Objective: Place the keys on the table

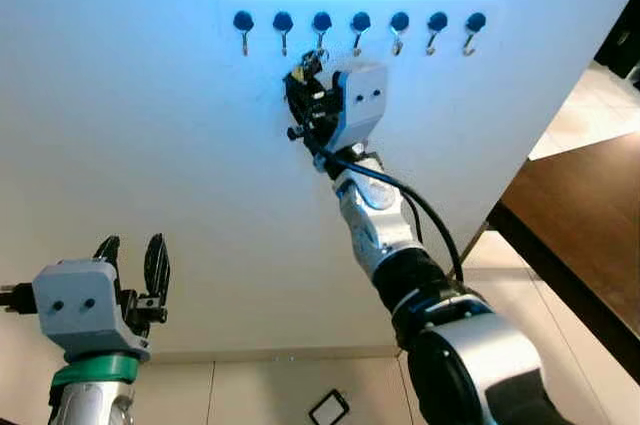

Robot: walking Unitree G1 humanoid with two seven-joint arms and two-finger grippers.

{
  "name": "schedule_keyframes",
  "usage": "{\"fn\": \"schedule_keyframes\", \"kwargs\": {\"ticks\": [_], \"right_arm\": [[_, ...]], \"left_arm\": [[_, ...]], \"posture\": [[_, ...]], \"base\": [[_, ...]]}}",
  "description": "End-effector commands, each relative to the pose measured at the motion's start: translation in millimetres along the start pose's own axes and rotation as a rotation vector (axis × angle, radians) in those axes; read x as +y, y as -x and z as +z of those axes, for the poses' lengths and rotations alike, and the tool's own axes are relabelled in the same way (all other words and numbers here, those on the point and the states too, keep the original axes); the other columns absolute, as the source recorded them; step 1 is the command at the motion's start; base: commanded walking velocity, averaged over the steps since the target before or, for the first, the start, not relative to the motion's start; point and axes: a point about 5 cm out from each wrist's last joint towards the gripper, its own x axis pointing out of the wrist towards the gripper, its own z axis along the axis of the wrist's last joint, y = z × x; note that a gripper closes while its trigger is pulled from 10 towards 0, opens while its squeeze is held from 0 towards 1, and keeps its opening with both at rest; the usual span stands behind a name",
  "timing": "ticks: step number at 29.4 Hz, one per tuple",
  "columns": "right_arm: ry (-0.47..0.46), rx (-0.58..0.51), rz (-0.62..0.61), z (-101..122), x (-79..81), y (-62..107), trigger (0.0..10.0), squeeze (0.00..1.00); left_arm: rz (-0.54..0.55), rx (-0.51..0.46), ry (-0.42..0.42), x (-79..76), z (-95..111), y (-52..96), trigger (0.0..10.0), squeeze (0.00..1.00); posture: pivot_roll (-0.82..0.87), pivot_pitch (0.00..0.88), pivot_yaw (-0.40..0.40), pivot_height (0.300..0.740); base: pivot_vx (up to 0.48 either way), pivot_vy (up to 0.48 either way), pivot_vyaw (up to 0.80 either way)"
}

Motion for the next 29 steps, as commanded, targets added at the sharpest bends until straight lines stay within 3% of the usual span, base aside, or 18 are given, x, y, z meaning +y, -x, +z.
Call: {"fn": "schedule_keyframes", "kwargs": {"ticks": [1,14,19,22,26,29], "right_arm": [[-0.006,-0.045,0.002,4,3.3,-0.1,0.0,0.0],[-0.011,-0.138,0.008,18,13.2,-3.2,0.0,0.0],[0.003,-0.19,0.088,39,19.8,-19.8,0.0,0.0],[0.005,-0.19,0.163,40,26.0,-20.2,0.0,0.0],[0.024,-0.179,0.251,34,34.8,-13.0,0.0,0.0],[0.019,-0.143,0.335,16,42.9,10.4,0.0,0.0]], "left_arm": [[0.008,0.0,0.0,1.6,-1,2.5,10.0,0.0],[-0.001,0.008,0.002,1.6,-2,3.8,10.0,0.0],[-0.011,0.002,0.003,-0.5,-1,1.3,10.0,0.0],[-0.013,0.003,0.004,-1.3,-1,2.1,10.0,0.0],[-0.015,0.003,0.003,-1.0,-1,2.7,10.0,0.0],[-0.011,-0.004,-0.001,1.5,1,1.4,10.0,0.0]], "posture": [[-0.1,0.133,0.061,0.74],[-0.11,0.14,0.07,0.74],[-0.1,0.141,0.075,0.74],[-0.1,0.141,0.075,0.74],[-0.09,0.135,0.073,0.74],[-0.09,0.135,0.073,0.74]], "base": [[0.0,0.0,0.0],[0.0,0.0,0.0],[0.0,0.0,0.0],[0.0,0.0,0.0],[0.0,0.0,0.0],[0.0,0.0,0.0]]}}
